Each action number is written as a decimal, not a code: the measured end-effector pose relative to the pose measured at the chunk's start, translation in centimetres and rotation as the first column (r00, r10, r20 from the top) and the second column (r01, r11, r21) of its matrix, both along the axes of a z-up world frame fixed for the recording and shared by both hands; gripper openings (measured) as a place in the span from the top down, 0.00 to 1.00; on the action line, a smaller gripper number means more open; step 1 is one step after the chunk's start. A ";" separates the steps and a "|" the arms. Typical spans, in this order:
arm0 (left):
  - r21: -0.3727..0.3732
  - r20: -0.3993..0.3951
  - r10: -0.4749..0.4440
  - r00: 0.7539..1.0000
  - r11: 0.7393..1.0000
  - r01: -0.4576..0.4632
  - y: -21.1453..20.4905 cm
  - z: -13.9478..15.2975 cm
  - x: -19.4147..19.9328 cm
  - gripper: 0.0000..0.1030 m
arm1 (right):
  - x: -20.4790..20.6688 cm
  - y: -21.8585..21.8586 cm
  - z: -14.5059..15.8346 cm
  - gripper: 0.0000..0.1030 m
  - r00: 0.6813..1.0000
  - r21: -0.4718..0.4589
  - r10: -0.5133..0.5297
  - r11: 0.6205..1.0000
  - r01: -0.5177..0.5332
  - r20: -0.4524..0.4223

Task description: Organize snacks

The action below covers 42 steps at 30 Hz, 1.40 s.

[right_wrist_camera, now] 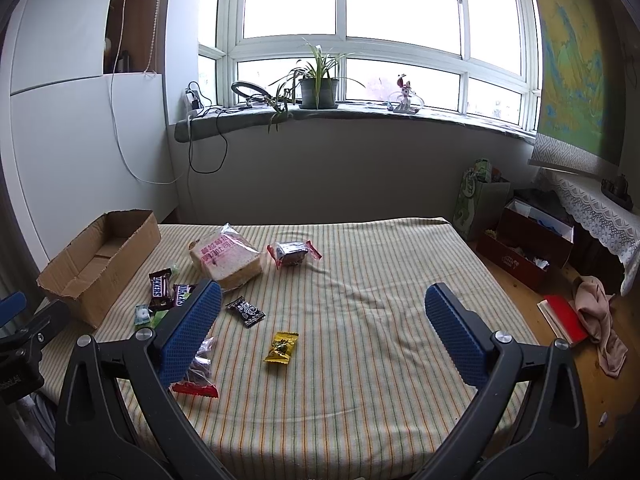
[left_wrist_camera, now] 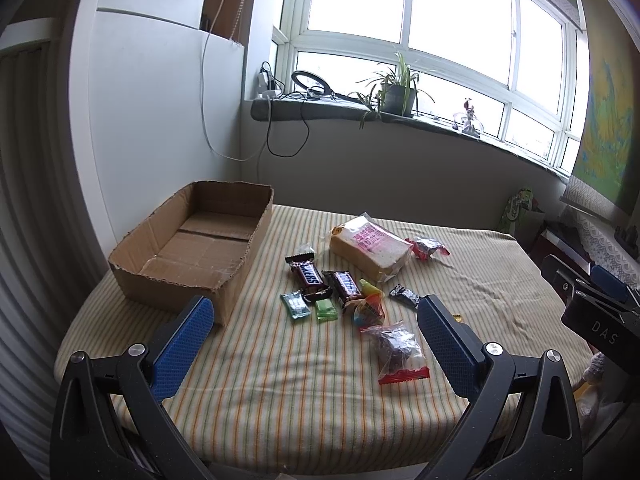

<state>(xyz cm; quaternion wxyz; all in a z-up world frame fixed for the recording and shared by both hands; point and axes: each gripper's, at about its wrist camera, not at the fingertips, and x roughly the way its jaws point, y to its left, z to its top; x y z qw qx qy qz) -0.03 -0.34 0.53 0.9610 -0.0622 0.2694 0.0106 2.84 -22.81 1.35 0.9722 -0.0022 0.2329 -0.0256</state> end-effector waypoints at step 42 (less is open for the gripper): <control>-0.014 -0.012 -0.003 1.000 1.000 0.003 -0.1 -0.7 0.1 0.01 | 0.6 0.3 -1.3 0.00 1.000 -0.010 0.007 1.000 -0.007 -0.021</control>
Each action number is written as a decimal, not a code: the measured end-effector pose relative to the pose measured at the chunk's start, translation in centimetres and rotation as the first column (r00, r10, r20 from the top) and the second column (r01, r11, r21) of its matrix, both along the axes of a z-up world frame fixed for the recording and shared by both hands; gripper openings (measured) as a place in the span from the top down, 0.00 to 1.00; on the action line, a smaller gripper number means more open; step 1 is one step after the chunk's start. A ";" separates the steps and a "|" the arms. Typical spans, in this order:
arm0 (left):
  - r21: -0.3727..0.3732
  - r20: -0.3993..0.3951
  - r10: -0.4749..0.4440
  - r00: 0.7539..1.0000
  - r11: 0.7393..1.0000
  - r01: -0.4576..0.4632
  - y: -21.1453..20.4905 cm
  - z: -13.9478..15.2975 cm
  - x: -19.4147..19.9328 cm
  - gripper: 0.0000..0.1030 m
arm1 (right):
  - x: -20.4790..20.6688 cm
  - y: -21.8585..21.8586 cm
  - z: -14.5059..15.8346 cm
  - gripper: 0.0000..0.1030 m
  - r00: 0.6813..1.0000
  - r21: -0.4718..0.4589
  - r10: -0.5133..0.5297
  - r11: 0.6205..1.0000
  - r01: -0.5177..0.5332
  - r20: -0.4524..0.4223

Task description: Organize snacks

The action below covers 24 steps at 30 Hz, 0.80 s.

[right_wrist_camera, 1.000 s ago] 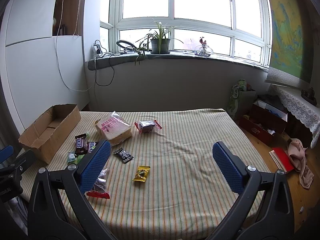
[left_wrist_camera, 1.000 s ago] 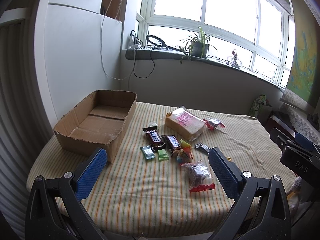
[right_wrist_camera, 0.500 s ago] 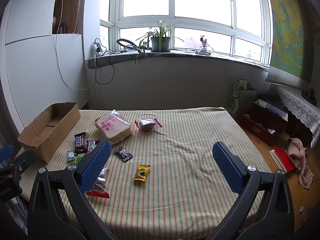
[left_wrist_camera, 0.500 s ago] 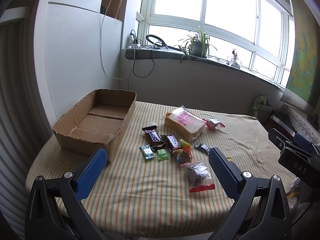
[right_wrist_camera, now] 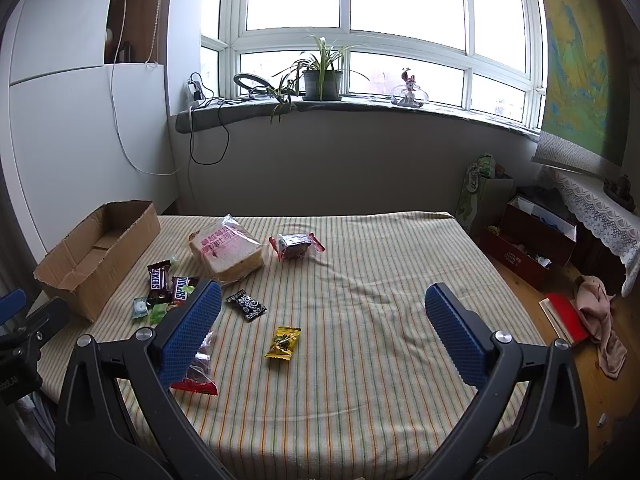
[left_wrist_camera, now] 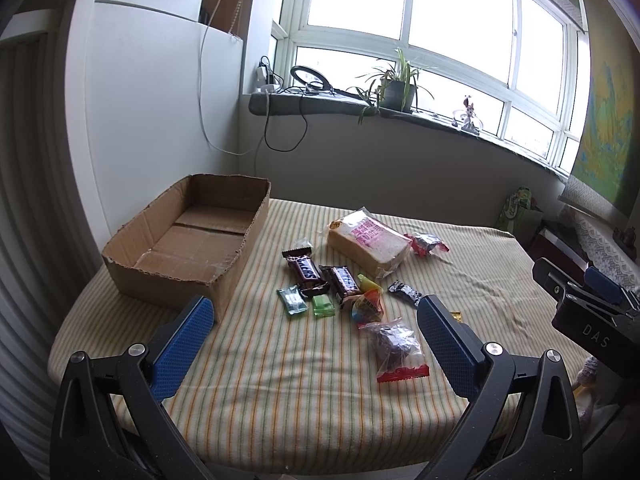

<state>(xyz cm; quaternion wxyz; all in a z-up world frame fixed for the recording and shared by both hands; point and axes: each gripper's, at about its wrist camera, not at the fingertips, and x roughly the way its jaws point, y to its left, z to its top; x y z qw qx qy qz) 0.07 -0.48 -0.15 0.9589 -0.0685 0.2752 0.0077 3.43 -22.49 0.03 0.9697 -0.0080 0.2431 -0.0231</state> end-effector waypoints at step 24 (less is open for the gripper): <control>-0.042 -0.107 -0.042 0.993 0.998 0.038 0.9 -3.5 1.1 0.10 | 2.9 -2.8 -3.7 0.00 0.988 0.063 0.091 0.995 -0.084 -0.128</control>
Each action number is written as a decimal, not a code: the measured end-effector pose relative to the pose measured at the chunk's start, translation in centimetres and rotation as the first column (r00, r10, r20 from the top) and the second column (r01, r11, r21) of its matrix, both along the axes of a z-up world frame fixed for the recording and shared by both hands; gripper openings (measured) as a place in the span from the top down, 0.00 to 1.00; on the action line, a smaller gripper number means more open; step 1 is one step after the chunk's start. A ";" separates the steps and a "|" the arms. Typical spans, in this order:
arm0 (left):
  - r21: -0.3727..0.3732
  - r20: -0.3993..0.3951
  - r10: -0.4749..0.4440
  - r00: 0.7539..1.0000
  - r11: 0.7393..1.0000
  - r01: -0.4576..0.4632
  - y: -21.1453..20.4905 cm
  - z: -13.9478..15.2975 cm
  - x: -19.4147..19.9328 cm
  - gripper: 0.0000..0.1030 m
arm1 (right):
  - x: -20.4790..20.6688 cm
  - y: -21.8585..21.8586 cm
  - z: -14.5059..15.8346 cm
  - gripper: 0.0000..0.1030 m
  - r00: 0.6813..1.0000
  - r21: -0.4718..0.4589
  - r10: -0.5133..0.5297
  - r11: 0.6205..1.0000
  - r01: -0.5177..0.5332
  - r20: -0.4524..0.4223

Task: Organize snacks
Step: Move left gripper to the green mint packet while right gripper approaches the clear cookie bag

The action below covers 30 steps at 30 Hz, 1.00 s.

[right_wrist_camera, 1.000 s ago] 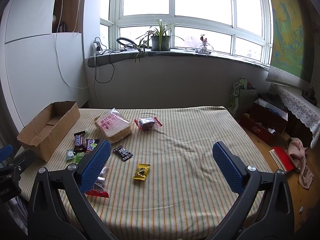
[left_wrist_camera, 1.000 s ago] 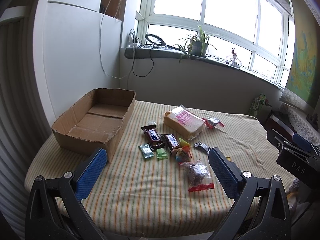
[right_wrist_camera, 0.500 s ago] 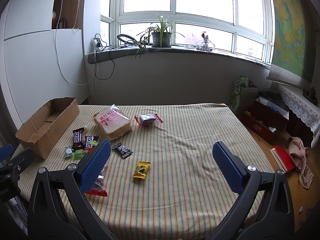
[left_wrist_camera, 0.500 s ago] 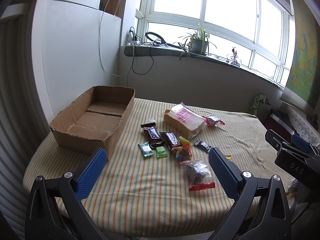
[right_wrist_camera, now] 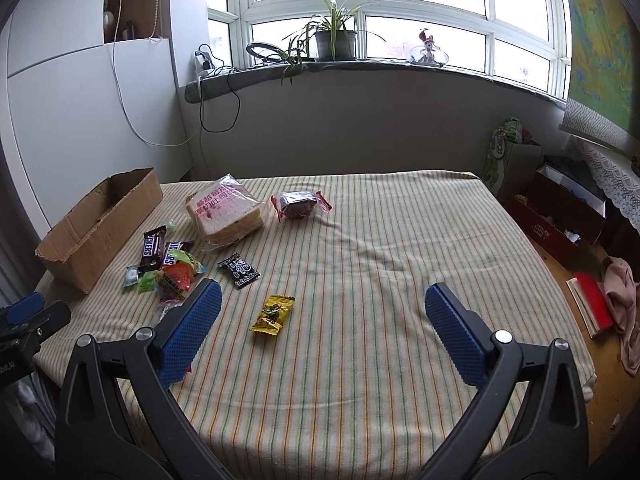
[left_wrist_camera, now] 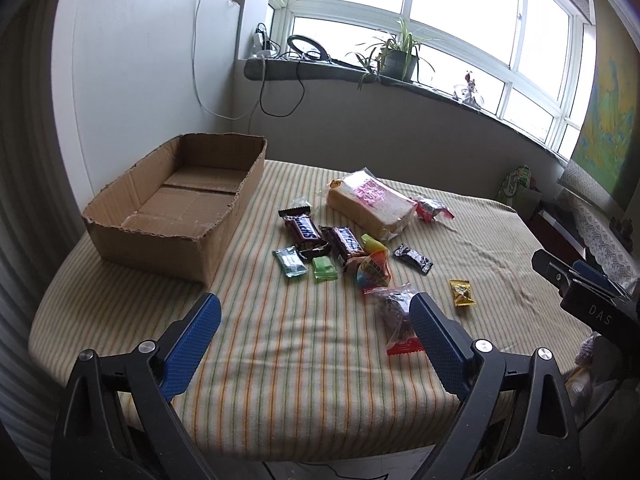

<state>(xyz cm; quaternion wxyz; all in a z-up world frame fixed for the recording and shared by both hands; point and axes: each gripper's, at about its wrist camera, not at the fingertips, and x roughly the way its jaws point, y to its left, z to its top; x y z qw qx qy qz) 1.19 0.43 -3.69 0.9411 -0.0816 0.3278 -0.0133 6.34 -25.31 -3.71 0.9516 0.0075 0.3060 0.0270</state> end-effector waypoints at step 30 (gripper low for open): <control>-0.059 -0.130 -0.055 0.990 0.997 0.047 1.9 -4.3 7.0 0.60 | 3.5 10.9 -6.0 0.42 0.893 0.113 0.397 0.917 -0.381 -0.213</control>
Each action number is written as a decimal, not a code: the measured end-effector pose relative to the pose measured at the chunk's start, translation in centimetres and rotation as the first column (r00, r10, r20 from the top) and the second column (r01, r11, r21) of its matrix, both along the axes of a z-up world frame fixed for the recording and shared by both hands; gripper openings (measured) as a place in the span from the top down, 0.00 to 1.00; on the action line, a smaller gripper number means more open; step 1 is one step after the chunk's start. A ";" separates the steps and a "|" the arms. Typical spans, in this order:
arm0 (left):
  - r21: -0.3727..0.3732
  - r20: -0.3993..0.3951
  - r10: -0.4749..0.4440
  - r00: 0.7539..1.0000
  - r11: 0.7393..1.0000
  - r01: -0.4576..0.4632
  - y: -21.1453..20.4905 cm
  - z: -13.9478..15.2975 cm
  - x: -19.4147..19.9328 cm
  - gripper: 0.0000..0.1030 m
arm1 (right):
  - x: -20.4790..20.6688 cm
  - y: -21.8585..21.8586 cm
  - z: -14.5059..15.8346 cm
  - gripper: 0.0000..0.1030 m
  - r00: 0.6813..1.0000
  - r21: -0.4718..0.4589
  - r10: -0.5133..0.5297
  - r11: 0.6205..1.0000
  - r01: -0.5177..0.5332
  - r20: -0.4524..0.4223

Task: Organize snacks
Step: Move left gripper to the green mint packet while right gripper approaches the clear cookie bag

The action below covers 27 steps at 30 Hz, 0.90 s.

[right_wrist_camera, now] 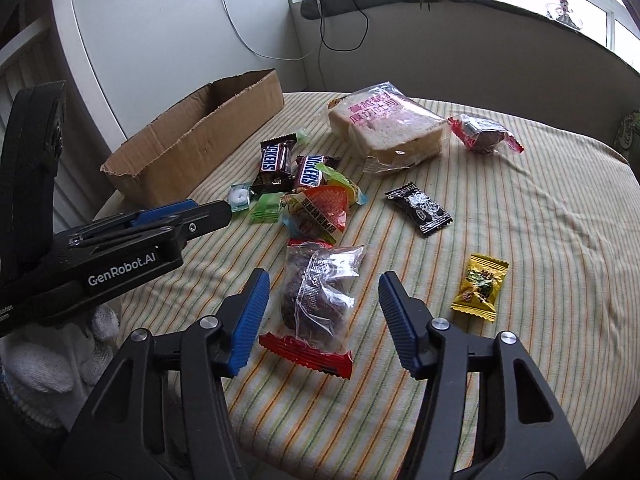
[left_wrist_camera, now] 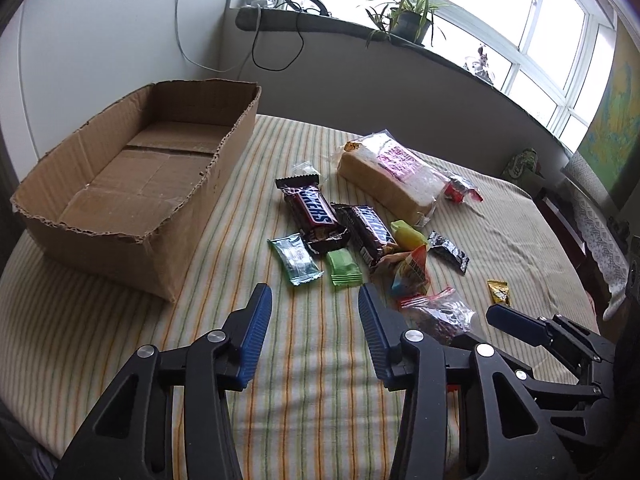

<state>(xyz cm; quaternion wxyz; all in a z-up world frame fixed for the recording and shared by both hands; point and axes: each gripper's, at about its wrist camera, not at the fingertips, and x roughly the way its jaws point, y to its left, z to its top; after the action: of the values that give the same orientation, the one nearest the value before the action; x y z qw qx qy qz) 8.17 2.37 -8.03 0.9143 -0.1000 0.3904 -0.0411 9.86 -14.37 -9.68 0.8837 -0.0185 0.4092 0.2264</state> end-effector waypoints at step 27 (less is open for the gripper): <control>0.121 -0.074 0.049 0.996 0.992 -0.040 -0.6 -1.9 4.4 0.67 | 2.1 -0.3 -0.9 0.43 1.000 -0.006 -0.007 1.000 0.007 -0.005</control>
<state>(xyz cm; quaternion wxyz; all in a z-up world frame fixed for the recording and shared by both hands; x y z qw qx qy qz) 12.55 1.82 -9.97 0.9035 -0.0555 0.4249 0.0066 11.91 -14.65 -10.56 0.8834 -0.0193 0.4124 0.2219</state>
